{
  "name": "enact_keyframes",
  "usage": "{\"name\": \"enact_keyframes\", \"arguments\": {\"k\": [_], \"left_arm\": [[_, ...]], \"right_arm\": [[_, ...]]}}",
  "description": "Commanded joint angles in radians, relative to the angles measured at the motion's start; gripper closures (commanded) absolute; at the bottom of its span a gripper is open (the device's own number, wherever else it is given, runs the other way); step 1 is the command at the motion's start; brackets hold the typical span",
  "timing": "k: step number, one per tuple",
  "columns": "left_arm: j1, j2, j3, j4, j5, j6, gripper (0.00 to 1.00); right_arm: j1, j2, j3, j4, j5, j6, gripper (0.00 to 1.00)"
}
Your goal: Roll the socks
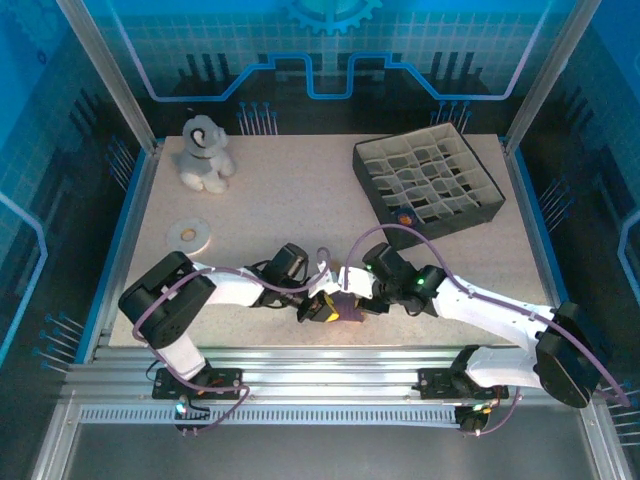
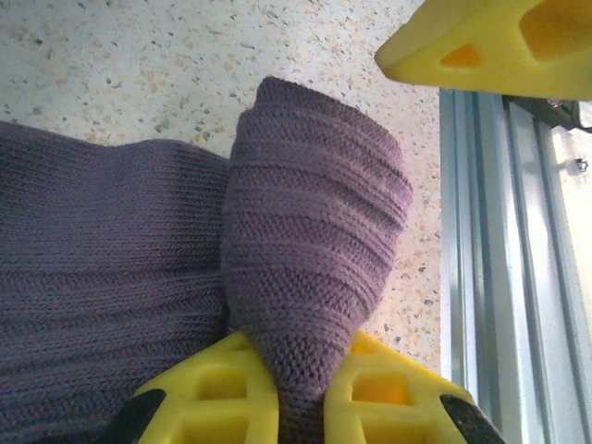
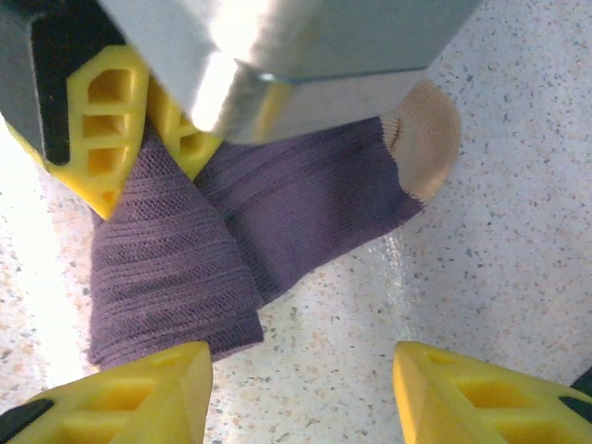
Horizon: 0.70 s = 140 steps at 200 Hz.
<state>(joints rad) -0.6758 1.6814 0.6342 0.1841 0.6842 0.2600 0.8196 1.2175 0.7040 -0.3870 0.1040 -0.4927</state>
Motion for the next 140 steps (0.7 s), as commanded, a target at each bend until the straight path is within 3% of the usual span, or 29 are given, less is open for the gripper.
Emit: {"name": "enact_keyframes", "arguments": {"k": [1,73,140], "left_arm": [[0.011,0.050,0.019,-0.166,0.064,-0.019,1.00],[0.048,0.089,0.068,-0.215,0.125,-0.021,1.00],[0.059,0.092,0.087,-0.238,0.126,-0.014,1.00]], "right_arm": [[0.026,0.004,-0.007,0.034,0.026,-0.062,0.47],[0.098,0.088,0.011,0.027,0.035,-0.155,0.46],[0.128,0.128,0.050,-0.015,0.034,-0.124,0.45]]}}
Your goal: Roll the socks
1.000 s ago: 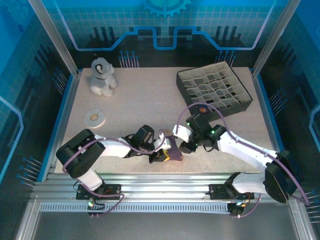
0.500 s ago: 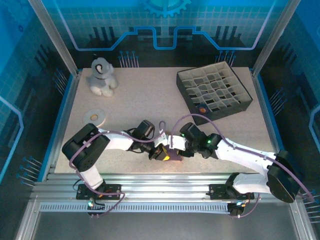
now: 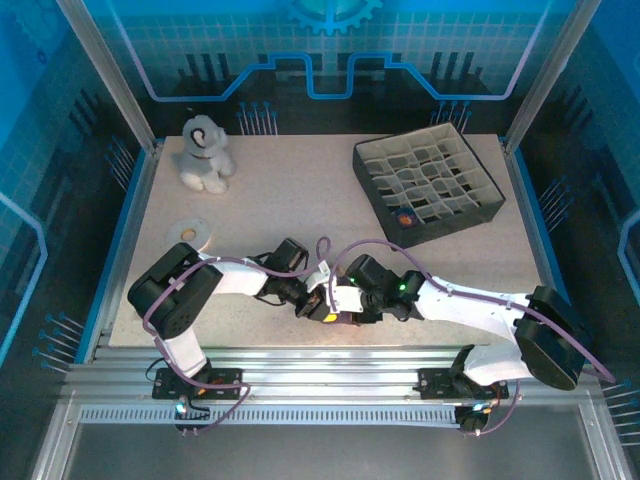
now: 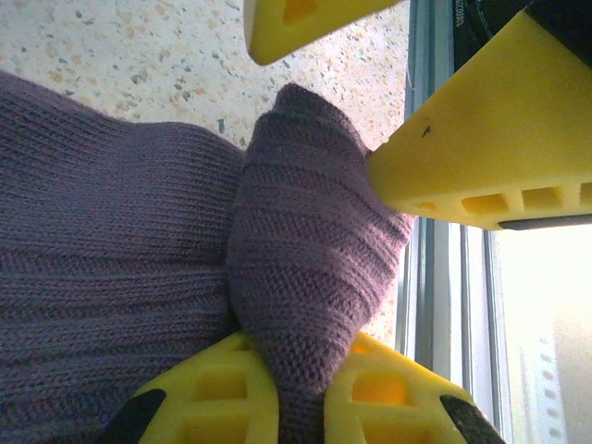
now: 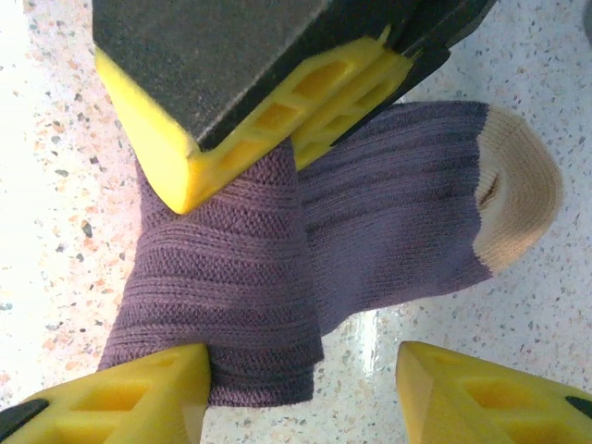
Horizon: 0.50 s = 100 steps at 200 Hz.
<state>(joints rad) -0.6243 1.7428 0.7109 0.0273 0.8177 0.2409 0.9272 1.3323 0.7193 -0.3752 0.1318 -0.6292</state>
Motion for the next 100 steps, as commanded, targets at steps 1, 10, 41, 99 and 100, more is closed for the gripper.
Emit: {"name": "enact_keyframes", "arguments": {"k": [1,10,41,99,100], "left_arm": [[0.008,0.030,0.011,-0.082,-0.009,0.006,1.00],[0.009,0.029,0.015,-0.085,-0.012,0.007,1.00],[0.009,0.024,0.023,-0.099,-0.015,0.011,1.00],[0.008,0.030,0.037,-0.118,-0.017,0.015,1.00],[0.008,0.030,0.037,-0.118,-0.017,0.014,1.00]], "right_arm": [[0.020,0.012,0.036,-0.027,0.008,0.014,0.45],[0.020,0.003,0.039,-0.032,0.020,0.025,0.45],[0.021,-0.081,0.030,-0.032,0.005,0.050,0.44],[0.064,-0.072,0.035,-0.095,-0.057,0.057,0.43],[0.065,-0.070,0.037,-0.096,-0.057,0.057,0.43]]}}
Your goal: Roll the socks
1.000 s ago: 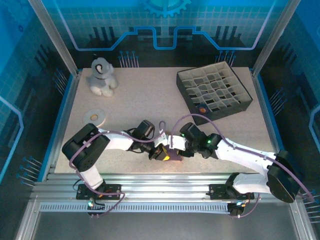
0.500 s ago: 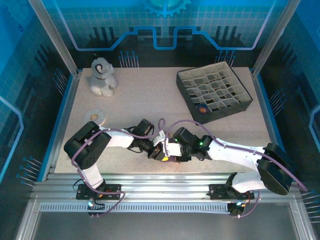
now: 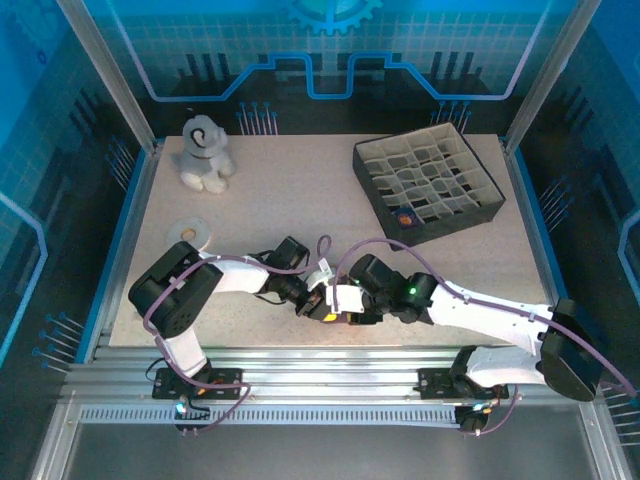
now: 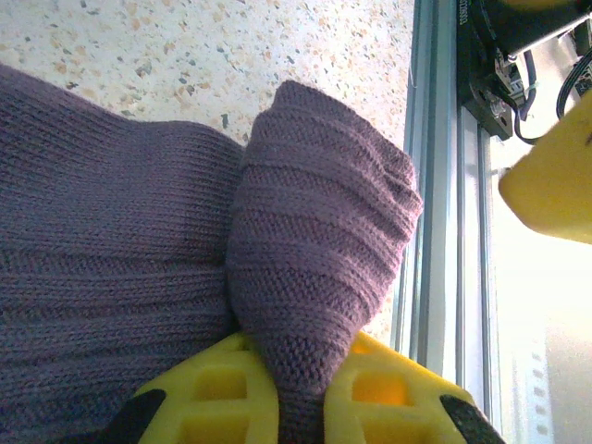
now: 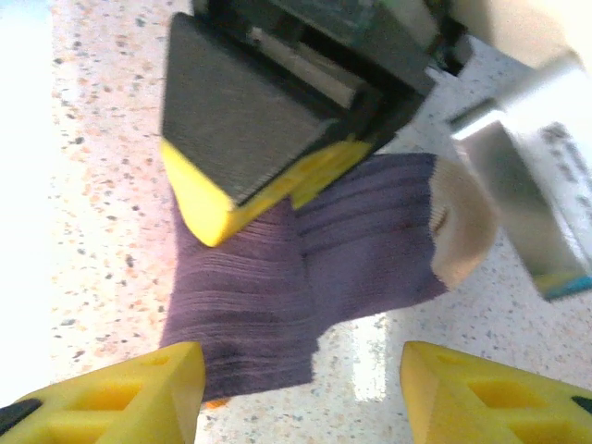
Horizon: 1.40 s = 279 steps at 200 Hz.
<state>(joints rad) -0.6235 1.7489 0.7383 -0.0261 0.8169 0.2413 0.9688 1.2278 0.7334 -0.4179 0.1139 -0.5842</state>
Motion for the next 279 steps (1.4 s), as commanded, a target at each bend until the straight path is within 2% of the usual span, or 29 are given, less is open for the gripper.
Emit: {"name": "enact_keyframes", "arguments": {"k": [1,54,120,179,223,239,258,269,279], "left_arm": [[0.007,0.023,0.010,-0.064,-0.016,0.014,1.00],[0.008,0.018,0.008,-0.070,-0.011,0.010,1.00],[0.007,0.017,0.017,-0.086,-0.003,0.010,1.00],[0.008,0.005,0.025,-0.093,0.011,0.005,1.00],[0.024,-0.022,-0.011,-0.007,0.019,-0.072,1.00],[0.029,-0.034,-0.027,0.018,0.024,-0.093,1.00],[0.034,-0.057,-0.043,0.036,0.018,-0.109,0.99],[0.037,-0.071,-0.049,0.036,0.009,-0.118,0.94],[0.040,-0.085,-0.055,0.037,-0.001,-0.122,0.89]], "right_arm": [[0.023,0.038,0.024,-0.054,-0.039,0.012,0.43],[0.031,0.156,0.061,-0.049,-0.040,-0.002,0.43],[0.033,0.227,0.058,-0.031,-0.036,-0.006,0.42],[0.059,0.330,0.053,-0.006,0.047,0.027,0.45],[0.103,0.414,0.060,0.013,0.127,0.072,0.48],[0.111,0.443,0.073,-0.001,0.159,0.083,0.56],[0.110,0.461,0.083,-0.014,0.192,0.093,0.79],[0.111,0.458,0.078,-0.008,0.208,0.098,0.92],[0.111,0.452,0.074,-0.001,0.217,0.099,0.99]]}}
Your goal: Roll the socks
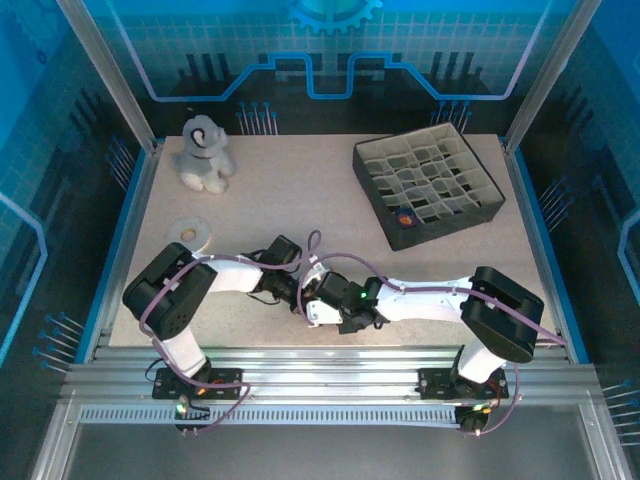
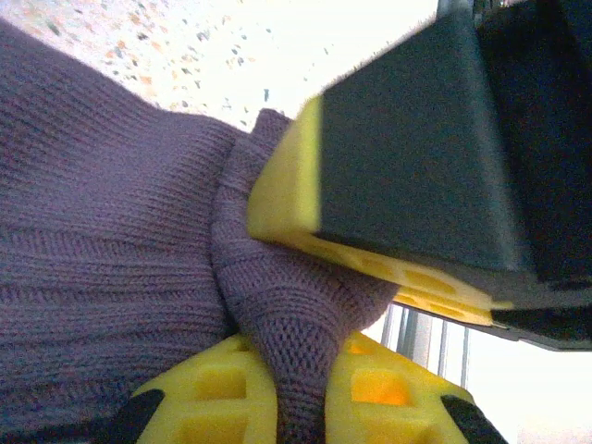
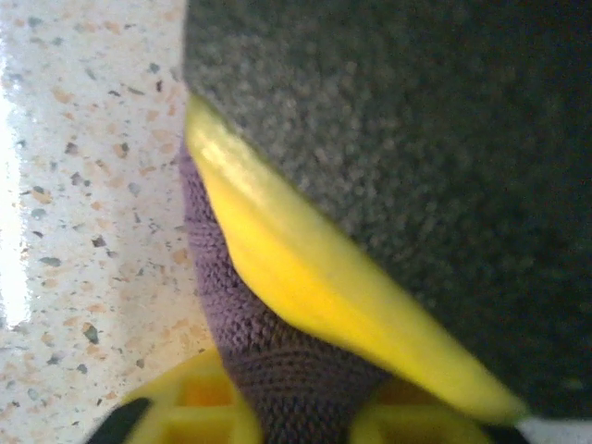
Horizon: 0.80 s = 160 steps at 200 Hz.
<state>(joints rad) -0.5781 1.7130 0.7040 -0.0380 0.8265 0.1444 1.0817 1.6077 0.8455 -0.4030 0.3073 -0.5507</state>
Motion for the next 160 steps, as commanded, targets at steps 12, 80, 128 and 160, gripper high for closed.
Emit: {"name": "enact_keyframes", "arguments": {"k": [12,80,128,160], "left_arm": [[-0.002,-0.066,-0.029,0.049,-0.023,-0.029,0.86],[0.009,-0.180,-0.057,0.019,-0.107,-0.029,0.59],[0.011,-0.306,-0.110,0.037,-0.196,-0.007,0.01],[0.012,-0.425,-0.152,0.053,-0.319,-0.042,0.00]], "right_arm": [[-0.002,0.064,-0.044,-0.011,0.030,0.066,1.00],[-0.002,0.055,-0.046,-0.026,0.042,0.082,1.00],[-0.004,0.063,-0.035,-0.040,0.059,0.087,1.00],[-0.014,0.048,-0.045,-0.025,0.066,0.097,1.00]]}}
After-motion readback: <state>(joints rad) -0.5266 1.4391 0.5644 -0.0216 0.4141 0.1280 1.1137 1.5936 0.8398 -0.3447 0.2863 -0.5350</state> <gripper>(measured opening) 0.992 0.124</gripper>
